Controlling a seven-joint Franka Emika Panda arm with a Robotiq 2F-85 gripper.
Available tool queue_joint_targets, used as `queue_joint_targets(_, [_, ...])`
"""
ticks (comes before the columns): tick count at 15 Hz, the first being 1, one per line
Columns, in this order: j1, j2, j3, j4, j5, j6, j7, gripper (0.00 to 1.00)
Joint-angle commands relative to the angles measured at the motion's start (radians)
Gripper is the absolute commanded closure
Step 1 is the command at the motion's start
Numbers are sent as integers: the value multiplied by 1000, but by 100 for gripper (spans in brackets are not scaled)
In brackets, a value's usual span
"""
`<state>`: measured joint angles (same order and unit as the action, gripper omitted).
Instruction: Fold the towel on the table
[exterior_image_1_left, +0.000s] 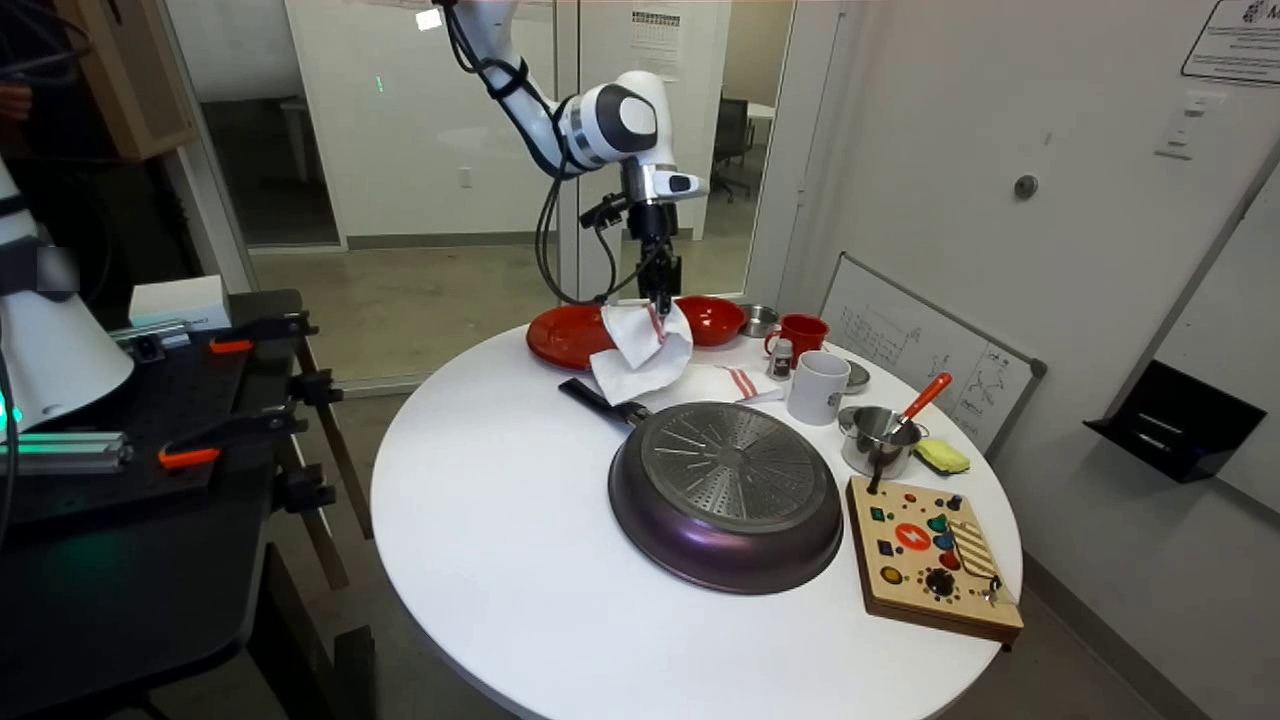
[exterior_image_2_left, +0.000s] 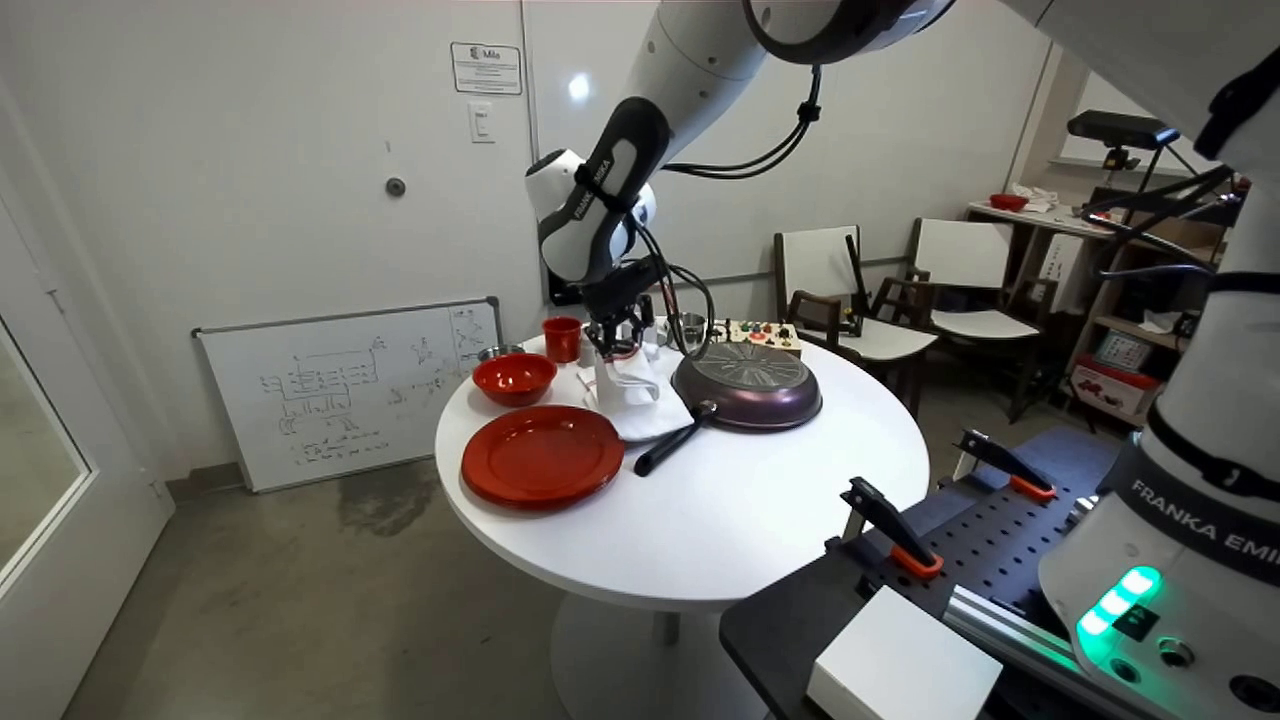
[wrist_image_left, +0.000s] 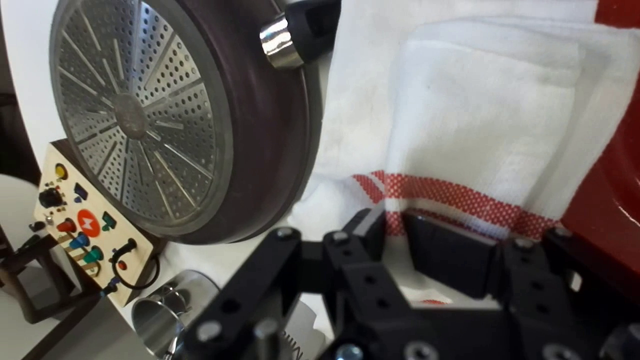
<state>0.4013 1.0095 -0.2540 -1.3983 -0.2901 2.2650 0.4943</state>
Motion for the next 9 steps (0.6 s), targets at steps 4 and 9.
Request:
queue_joint_targets(4, [-34, 161, 50, 327, 26, -370, 50, 95])
queue_joint_targets(9, [-71, 265, 90, 543, 42, -622, 20, 94])
